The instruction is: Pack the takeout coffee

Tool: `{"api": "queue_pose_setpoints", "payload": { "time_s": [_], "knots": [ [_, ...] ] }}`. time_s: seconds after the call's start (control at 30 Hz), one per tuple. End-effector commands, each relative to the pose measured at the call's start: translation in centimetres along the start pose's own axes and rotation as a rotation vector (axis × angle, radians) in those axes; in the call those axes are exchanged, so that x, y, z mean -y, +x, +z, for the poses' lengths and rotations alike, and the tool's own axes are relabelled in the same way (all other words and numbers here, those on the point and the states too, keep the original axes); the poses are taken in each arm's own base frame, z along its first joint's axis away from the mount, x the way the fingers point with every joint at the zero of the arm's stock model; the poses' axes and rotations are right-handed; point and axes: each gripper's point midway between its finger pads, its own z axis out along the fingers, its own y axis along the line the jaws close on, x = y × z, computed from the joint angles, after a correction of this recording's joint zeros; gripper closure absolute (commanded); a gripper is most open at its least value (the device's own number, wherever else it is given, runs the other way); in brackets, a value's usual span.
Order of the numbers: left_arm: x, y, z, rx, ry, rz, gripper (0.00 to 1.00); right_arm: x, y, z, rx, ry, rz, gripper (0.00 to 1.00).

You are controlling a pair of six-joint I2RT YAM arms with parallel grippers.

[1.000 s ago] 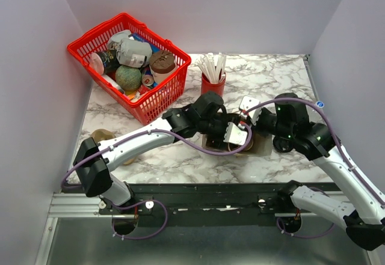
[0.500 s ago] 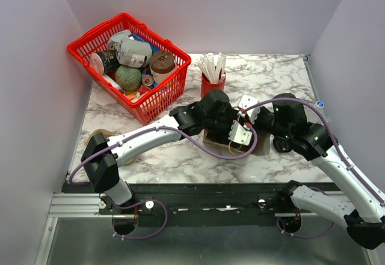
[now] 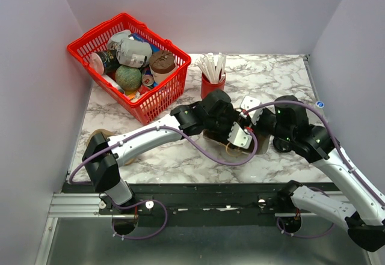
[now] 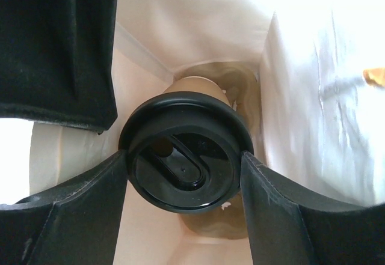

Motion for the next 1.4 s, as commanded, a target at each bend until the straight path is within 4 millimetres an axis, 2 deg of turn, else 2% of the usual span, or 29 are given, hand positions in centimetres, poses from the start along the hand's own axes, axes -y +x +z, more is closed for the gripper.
{"api": "queue_pose_setpoints", "payload": {
  "time_s": [0.0, 0.1, 0.33, 0.57, 0.73, 0.87, 1.0, 1.37],
  "knots": [
    [0.8, 4.9, 0.0, -0.196, -0.014, -0.058, 1.0, -1.2, -1.0, -1.1, 0.076, -0.035, 0.01, 0.99],
    [0.5, 5.3, -0.4, -0.221, -0.036, -0.058, 1.0, -1.2, -0.7, -1.2, 0.075, -0.022, 0.014, 0.99],
    [4.5, 6.6, -0.1, -0.231, 0.103, -0.054, 1.0, -0.2, -1.6, -1.5, 0.1, 0.027, 0.053, 1.0],
    [5.8, 6.7, 0.4, -0.227, 0.141, -0.025, 1.0, 0.7, -2.2, -1.1, 0.113, 0.062, 0.081, 0.99],
    [5.0, 6.9, 0.4, -0.246, 0.107, -0.012, 1.0, 0.3, -2.5, -0.7, 0.114, 0.029, 0.061, 0.99],
    [4.3, 7.7, 1.3, -0.298, 0.062, -0.002, 1.0, 0.0, -3.1, -1.2, 0.123, -0.002, 0.073, 0.99],
    [3.5, 8.0, 1.6, -0.312, 0.025, 0.014, 1.0, -2.3, -2.9, -1.4, 0.138, -0.108, 0.079, 0.99],
    [3.1, 7.7, 1.8, -0.307, 0.009, 0.001, 1.0, -4.0, -4.0, -1.4, 0.167, -0.209, 0.152, 0.99]
  ]
}}
